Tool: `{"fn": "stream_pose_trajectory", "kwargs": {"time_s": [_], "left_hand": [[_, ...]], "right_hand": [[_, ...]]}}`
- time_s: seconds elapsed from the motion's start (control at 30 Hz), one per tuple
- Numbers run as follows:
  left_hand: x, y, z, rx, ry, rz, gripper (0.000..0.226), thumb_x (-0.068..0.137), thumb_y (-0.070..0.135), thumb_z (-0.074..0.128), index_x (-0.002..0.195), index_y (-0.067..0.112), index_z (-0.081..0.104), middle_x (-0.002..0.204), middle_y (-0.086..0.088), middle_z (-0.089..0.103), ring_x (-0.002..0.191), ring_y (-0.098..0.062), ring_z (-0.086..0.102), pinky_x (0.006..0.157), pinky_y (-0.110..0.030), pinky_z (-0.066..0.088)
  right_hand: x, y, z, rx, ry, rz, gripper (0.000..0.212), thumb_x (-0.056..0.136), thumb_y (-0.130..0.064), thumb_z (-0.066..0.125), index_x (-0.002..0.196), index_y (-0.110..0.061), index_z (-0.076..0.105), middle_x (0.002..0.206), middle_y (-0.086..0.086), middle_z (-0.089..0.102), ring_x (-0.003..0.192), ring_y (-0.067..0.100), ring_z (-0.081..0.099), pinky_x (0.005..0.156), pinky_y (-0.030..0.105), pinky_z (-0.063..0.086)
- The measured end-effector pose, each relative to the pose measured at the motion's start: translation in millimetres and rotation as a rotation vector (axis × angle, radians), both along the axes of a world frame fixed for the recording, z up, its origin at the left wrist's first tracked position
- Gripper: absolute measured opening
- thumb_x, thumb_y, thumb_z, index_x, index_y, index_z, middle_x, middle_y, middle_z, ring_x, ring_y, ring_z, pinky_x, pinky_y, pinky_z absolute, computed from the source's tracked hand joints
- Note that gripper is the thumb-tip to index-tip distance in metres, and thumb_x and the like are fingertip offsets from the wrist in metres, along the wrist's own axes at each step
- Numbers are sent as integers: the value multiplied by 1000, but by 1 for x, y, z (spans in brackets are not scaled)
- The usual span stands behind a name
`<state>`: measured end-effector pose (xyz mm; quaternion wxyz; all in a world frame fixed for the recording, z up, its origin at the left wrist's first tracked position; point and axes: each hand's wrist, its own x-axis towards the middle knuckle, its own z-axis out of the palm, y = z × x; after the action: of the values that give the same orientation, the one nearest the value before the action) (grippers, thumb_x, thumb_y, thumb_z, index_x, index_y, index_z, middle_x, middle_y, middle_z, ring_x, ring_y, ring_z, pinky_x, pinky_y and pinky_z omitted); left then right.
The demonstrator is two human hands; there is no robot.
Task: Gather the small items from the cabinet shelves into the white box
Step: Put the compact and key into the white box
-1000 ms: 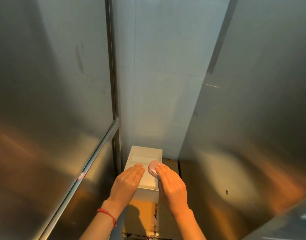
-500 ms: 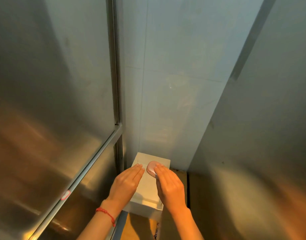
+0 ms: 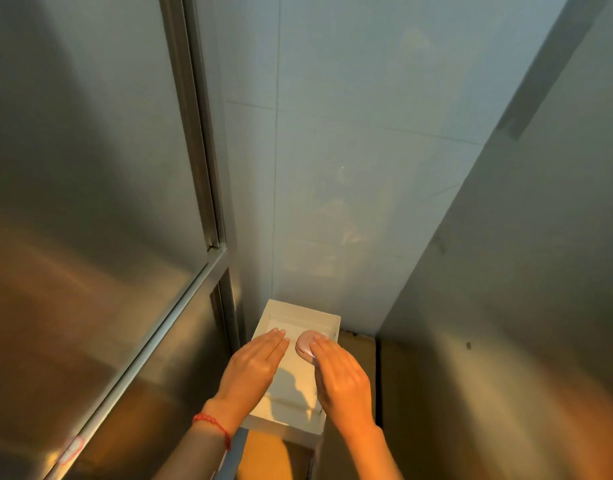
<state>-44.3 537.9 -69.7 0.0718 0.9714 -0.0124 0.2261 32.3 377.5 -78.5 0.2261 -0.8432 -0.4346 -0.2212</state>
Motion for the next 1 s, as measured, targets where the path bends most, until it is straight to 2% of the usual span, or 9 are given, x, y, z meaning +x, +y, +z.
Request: {"fn": "stream_pose_trajectory", "kwargs": {"time_s": [0.2,0.37,0.43,0.6,0.8,1.0], "left_hand": [[19,14,-30,-5,73,-37,77,10,20,98,83,9,77,88,-5,75,78,-15,72,65,-27,56],[31,22,-60,14,62,-102,65,27,19,97,87,7,77,92,-8,74,83,-18,72,71,-31,56],[36,24,-71,1,97,-101,65,26,21,98,87,9,77,92,-6,74,82,-16,72,72,-29,56],[49,29,-104,36,132,-116,72,19,16,97,88,8,77,93,-8,74,84,-19,72,70,-31,57],[67,39,-139,33,124,-109,71,19,8,96,87,5,76,90,-12,74,81,-22,72,65,-33,58],[85,42,-179,-24,149,-88,66,22,5,96,86,6,77,90,-10,74,81,-20,72,64,-32,59]], "right_hand": [[13,11,-31,-35,98,-39,53,48,-5,91,99,-5,74,102,11,72,93,24,70,76,37,57],[30,12,-61,-63,83,-36,54,47,3,89,99,-4,74,103,11,71,95,24,69,86,34,51],[35,13,-71,-66,81,-41,54,47,5,88,99,-3,74,103,11,71,96,24,69,90,33,48],[46,22,-102,-73,115,-51,54,47,4,88,98,-2,74,102,13,71,95,25,69,85,36,53],[56,36,-138,-55,153,-105,56,43,12,84,96,0,73,100,14,72,93,26,70,83,38,53],[65,53,-173,-74,249,-172,57,41,11,86,95,-1,74,98,13,72,90,25,70,76,38,57]]}}
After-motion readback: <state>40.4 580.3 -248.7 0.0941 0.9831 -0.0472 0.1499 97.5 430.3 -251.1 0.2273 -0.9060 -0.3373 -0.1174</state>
